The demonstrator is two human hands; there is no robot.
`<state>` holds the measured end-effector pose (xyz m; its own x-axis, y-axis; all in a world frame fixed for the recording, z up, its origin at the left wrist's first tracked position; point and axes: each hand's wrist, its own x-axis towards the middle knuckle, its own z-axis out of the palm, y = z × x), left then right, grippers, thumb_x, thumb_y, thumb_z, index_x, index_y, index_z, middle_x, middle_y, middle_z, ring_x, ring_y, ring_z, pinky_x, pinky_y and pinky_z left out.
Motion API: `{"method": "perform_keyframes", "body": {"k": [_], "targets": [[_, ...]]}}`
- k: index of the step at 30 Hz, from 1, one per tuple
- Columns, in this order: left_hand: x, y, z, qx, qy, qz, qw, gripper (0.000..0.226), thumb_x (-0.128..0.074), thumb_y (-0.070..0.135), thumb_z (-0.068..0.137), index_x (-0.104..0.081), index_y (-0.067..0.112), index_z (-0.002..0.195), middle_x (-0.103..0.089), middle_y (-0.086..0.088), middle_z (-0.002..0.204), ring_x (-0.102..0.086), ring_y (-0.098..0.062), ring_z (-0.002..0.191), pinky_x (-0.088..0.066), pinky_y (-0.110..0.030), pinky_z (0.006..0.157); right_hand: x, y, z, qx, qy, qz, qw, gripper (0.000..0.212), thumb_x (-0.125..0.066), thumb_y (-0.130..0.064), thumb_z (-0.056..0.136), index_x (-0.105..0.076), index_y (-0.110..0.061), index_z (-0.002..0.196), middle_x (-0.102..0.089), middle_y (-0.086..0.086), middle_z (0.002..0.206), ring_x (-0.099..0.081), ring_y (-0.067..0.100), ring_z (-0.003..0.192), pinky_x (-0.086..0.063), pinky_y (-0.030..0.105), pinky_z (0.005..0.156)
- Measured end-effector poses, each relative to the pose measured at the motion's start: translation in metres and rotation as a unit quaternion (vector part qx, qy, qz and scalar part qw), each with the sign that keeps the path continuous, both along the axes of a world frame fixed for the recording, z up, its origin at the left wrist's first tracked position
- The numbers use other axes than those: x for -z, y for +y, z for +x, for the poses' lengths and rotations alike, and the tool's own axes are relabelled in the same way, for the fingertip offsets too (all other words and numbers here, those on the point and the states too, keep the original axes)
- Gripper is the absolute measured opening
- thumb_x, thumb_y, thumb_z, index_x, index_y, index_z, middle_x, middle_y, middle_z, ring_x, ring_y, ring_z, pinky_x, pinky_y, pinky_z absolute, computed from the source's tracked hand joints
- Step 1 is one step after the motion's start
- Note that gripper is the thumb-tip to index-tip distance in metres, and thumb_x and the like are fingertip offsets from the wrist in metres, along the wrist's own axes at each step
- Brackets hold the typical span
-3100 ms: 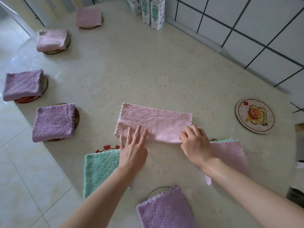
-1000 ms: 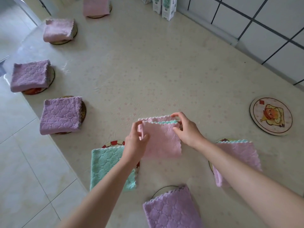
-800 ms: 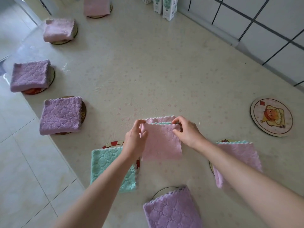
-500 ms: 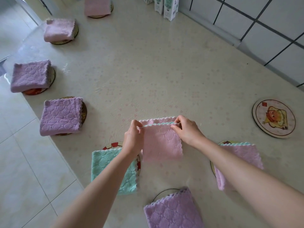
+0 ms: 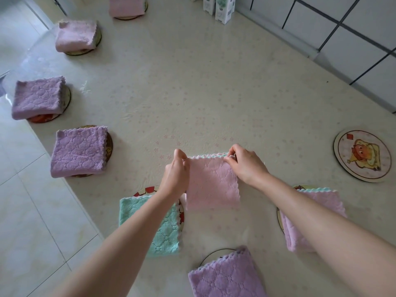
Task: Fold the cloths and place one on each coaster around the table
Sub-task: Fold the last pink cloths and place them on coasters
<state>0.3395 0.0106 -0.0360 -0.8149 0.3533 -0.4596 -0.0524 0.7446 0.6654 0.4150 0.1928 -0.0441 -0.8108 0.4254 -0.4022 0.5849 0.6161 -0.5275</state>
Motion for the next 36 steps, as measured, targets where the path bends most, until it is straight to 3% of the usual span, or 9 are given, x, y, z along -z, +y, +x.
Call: {"method": "perform_keyframes", "body": {"k": [9,12,15,18,21,24,28,32,36], "targets": [[0.006,0.001,-0.002,-0.082,-0.007,-0.007,0.997,0.017,-0.035,0.031,0.1,-0.041,0.017,0.104,-0.054,-0.009,0.08,-0.059,-0.028,0.068,-0.056,-0.05,0.064,0.004,-0.004,-0.013,0.03,-0.085,0.034,0.995,0.023,-0.047,-0.038,0.095,-0.046,-0.015,0.094,-0.059,0.007,0.093,-0.056,0.029,0.081,-0.04,0.032,0.066],[0.005,-0.003,0.001,-0.12,-0.015,0.015,0.993,0.03,-0.046,0.039,0.096,-0.042,0.017,0.115,-0.056,-0.005,0.073,-0.057,-0.02,0.068,-0.054,-0.041,0.068,0.006,-0.004,-0.014,0.063,-0.099,0.025,0.993,0.024,-0.048,-0.04,0.093,-0.046,-0.016,0.092,-0.059,0.006,0.096,-0.055,0.029,0.083,-0.04,0.031,0.068],[0.002,-0.013,0.01,-0.128,-0.033,0.036,0.991,0.043,-0.054,0.041,0.091,-0.035,0.021,0.124,-0.062,-0.004,0.081,-0.063,-0.025,0.079,-0.054,-0.047,0.078,0.006,-0.006,-0.013,0.093,-0.086,0.013,0.992,0.023,-0.05,-0.039,0.092,-0.048,-0.016,0.091,-0.061,0.006,0.094,-0.057,0.029,0.081,-0.041,0.031,0.067],[-0.005,-0.022,0.029,-0.042,0.133,-0.006,0.99,0.048,-0.057,0.028,0.091,-0.036,0.018,0.132,-0.055,-0.001,0.114,-0.051,-0.019,0.103,-0.046,-0.036,0.09,0.0,-0.011,-0.004,0.114,0.0,0.014,0.993,0.014,-0.047,-0.027,0.091,-0.048,-0.014,0.091,-0.061,0.008,0.093,-0.056,0.029,0.079,-0.041,0.032,0.062],[-0.002,-0.031,0.043,0.155,0.324,-0.019,0.933,0.048,-0.056,0.021,0.091,-0.042,0.013,0.136,-0.048,-0.006,0.136,-0.04,-0.023,0.129,-0.036,-0.04,0.106,-0.008,-0.026,0.019,0.008,0.133,0.171,0.976,0.013,-0.05,-0.017,0.089,-0.056,-0.01,0.098,-0.055,0.009,0.103,-0.051,0.03,0.09,-0.043,0.033,0.063],[0.018,-0.038,0.05,0.312,0.334,-0.066,0.887,0.051,-0.049,0.024,0.093,-0.039,0.018,0.142,-0.035,-0.002,0.152,-0.02,-0.024,0.145,-0.026,-0.048,0.114,-0.004,-0.047,0.046,-0.125,0.183,0.257,0.941,0.031,-0.048,-0.019,0.085,-0.061,-0.01,0.111,-0.058,0.01,0.117,-0.053,0.032,0.105,-0.052,0.041,0.08],[0.031,-0.042,0.05,0.347,0.314,-0.151,0.871,0.053,-0.032,0.034,0.094,-0.036,0.018,0.145,-0.033,0.001,0.153,-0.02,-0.026,0.144,-0.022,-0.053,0.113,0.016,-0.062,0.07,-0.177,0.104,0.25,0.946,0.047,-0.049,-0.028,0.087,-0.05,-0.02,0.134,-0.05,0.005,0.138,-0.045,0.033,0.127,-0.049,0.041,0.095],[0.03,-0.043,0.044,0.354,0.306,-0.198,0.861,0.056,-0.031,0.035,0.092,-0.035,0.019,0.145,-0.032,0.002,0.153,-0.023,-0.028,0.143,-0.017,-0.055,0.115,0.024,-0.063,0.077,-0.136,0.043,0.242,0.96,0.061,-0.068,-0.017,0.077,-0.05,-0.024,0.134,-0.048,0.006,0.141,-0.048,0.039,0.123,-0.05,0.044,0.092],[0.028,-0.047,0.032,0.322,0.279,-0.208,0.88,0.058,-0.032,0.031,0.098,-0.013,0.021,0.152,-0.004,0.008,0.159,0.007,-0.025,0.145,0.001,-0.052,0.116,0.022,-0.058,0.089,-0.119,0.014,0.265,0.957,0.069,-0.073,-0.006,0.069,-0.052,-0.021,0.132,-0.055,0.01,0.131,-0.054,0.039,0.11,-0.054,0.042,0.081]]}}
